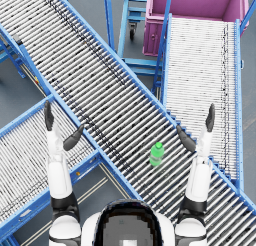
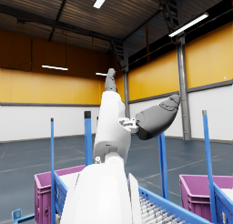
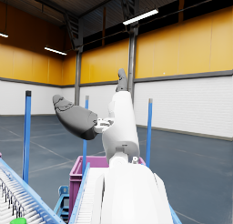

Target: Pick up the oil and place it on the left assembly line, put the cola on the right, and keep Sprite still

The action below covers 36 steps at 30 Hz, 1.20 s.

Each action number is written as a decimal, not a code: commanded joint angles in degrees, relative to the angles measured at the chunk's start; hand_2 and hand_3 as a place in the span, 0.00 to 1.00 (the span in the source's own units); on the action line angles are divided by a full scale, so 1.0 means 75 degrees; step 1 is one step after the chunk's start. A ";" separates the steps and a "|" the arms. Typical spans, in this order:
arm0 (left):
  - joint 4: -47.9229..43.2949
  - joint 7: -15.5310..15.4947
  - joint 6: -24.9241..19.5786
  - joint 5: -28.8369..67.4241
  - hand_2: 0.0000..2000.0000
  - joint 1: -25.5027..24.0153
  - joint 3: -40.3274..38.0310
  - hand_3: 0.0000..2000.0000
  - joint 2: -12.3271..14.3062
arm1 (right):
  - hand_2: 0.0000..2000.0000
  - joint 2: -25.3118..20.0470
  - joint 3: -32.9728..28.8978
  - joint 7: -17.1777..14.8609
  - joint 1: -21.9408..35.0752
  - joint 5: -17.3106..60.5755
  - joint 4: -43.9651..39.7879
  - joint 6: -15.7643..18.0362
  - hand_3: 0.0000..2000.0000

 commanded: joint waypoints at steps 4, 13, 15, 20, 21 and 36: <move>0.0028 0.0000 0.0000 0.0000 0.00 -0.0010 -0.0017 0.00 0.0009 | 0.00 0.0001 0.0028 0.0000 0.0056 0.0000 -0.0018 0.0000 0.00; -0.0031 0.0000 0.0000 0.0000 0.00 0.0042 -0.0122 0.00 0.0015 | 0.00 -0.0034 -0.0032 0.0000 0.0018 0.0000 0.0002 0.0000 0.00; -0.0008 0.0000 0.0000 0.0000 0.00 -0.0042 -0.0077 0.00 0.0036 | 0.00 -0.0039 0.0005 0.0000 0.0018 0.0000 -0.0031 0.0000 0.00; 0.0008 0.0000 0.0000 0.0000 0.00 0.0042 -0.0121 0.00 0.0028 | 0.00 -0.0070 -0.0078 0.0000 -0.0060 0.0000 -0.0034 0.0000 0.00; 0.0001 0.0000 0.0000 0.0000 0.00 -0.0058 -0.0112 0.00 0.0050 | 0.00 -0.0089 -0.0027 0.0000 -0.0124 0.0000 -0.0046 0.0000 0.00; 0.0026 0.0000 0.0000 -0.0001 0.00 0.0087 -0.0065 0.00 0.0045 | 0.00 -0.0092 0.0001 0.0000 0.0002 0.0000 -0.0028 0.0000 0.00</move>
